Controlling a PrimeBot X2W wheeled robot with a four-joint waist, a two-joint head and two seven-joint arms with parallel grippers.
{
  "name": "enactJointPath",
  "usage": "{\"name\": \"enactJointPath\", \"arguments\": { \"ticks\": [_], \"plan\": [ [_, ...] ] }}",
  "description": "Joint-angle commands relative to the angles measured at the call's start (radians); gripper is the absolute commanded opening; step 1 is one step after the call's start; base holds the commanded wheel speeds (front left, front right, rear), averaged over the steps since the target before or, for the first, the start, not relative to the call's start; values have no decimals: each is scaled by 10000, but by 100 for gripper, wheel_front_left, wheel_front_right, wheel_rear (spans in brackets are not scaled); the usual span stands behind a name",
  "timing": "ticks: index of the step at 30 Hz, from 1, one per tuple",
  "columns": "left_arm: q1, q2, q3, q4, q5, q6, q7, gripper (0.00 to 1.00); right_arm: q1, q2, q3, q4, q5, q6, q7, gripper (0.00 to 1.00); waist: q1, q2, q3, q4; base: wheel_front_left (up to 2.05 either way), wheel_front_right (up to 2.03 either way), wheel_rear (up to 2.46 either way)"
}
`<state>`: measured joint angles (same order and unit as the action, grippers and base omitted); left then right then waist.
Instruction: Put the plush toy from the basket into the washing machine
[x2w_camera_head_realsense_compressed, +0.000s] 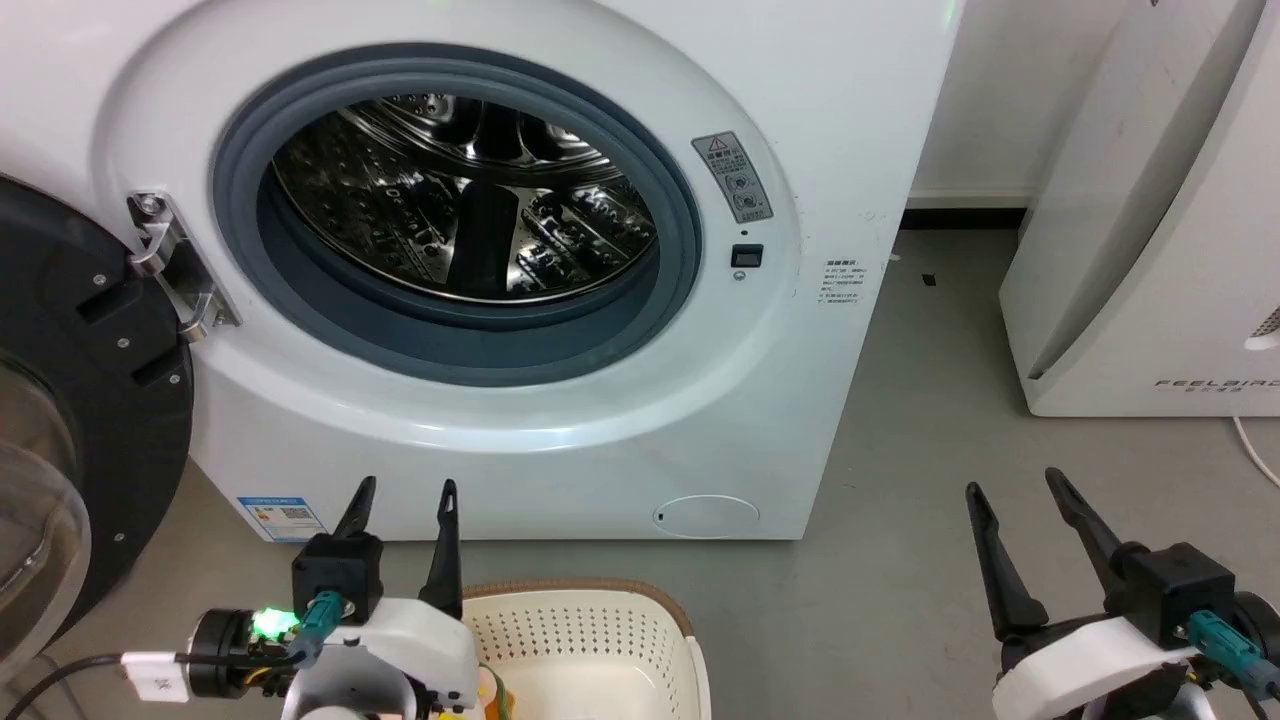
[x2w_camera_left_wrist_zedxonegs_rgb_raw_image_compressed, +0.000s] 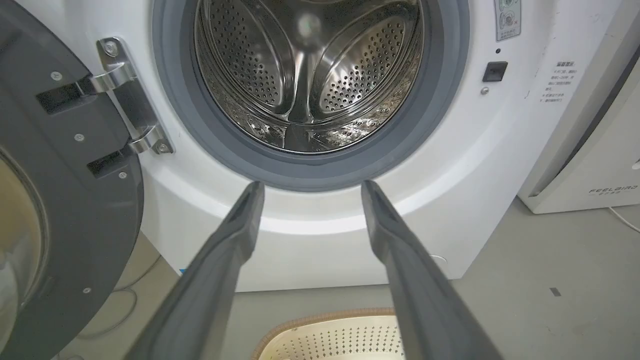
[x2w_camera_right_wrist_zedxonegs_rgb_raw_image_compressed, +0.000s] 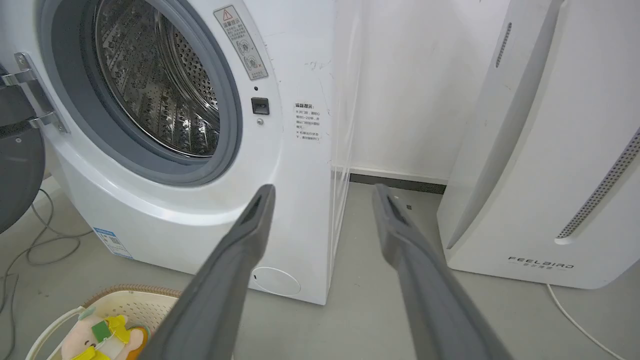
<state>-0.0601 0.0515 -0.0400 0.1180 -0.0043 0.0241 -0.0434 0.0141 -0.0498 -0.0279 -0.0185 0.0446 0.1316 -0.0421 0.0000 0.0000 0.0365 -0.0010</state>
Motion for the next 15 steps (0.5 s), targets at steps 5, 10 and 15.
{"name": "enactJointPath", "arguments": {
  "ticks": [5, 10, 15],
  "plan": [
    [-502, 77, -123, 770, -137, -64, -158, 100, -157, -1, -72, -113, 204, -2, -182, 100, 0, 0, 210, -50, 0, 0, 0],
    [-898, 130, -239, 1631, -182, -170, -251, 100, -271, -1, -123, -165, 308, -2, -286, 100, 0, 0, 496, -118, 0, 0, 0],
    [-1298, 182, -339, 2497, -258, -296, -250, 100, -418, -1, -176, -210, 432, -3, -390, 100, 0, 0, 842, -192, 0, 0, 0]
  ]
}}
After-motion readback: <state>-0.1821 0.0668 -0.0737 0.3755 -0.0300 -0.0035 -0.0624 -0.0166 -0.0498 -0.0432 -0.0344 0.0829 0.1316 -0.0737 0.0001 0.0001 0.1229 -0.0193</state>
